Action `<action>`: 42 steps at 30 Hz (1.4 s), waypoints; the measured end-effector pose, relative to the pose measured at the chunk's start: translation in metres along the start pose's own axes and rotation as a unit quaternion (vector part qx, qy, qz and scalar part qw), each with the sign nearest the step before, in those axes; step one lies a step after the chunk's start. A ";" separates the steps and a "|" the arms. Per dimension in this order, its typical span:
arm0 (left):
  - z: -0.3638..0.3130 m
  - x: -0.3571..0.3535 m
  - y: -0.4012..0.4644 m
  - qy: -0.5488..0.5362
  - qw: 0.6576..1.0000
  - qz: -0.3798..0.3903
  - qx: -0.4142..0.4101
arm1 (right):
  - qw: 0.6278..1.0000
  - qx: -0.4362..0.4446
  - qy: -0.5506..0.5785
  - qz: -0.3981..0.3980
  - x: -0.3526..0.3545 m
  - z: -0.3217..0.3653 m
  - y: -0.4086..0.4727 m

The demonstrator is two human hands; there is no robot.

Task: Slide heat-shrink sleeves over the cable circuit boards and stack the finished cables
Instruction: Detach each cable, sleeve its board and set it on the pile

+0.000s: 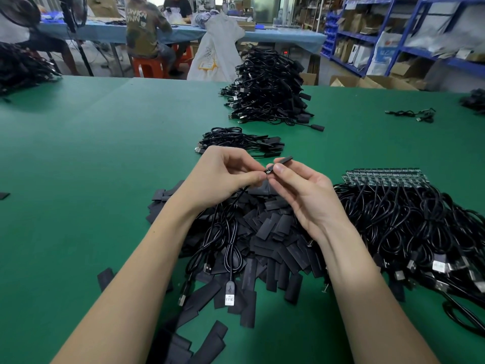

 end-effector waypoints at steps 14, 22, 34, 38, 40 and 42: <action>-0.002 0.002 0.000 -0.004 1.000 0.000 0.001 | 1.000 0.001 -0.015 0.023 -0.001 -0.003 0.001; 0.001 0.000 0.001 -0.042 0.999 -0.012 0.014 | 0.994 0.089 -0.058 -0.030 -0.009 0.000 -0.002; 0.006 -0.002 0.001 -0.049 0.998 -0.009 0.029 | 0.993 0.084 -0.047 -0.065 -0.013 -0.004 -0.001; 0.007 -0.001 0.002 -0.053 0.998 -0.009 0.041 | 0.993 0.079 -0.044 -0.071 -0.013 -0.004 -0.001; 0.006 -0.001 0.001 -0.052 0.998 -0.011 0.038 | 0.994 0.077 -0.044 -0.069 -0.013 -0.004 -0.001; 0.005 -0.001 0.001 -0.053 0.998 -0.015 0.039 | 0.994 0.075 -0.046 -0.066 -0.014 -0.005 -0.001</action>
Point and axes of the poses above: each hand's wrist, its own y-axis towards the middle knuckle, its own x-axis out of the back of the hand, z = x × y, the point moved 1 cm from there along y, towards the middle knuckle, and after that the axes turned 11 degrees about -y, right-handed, at the moved point
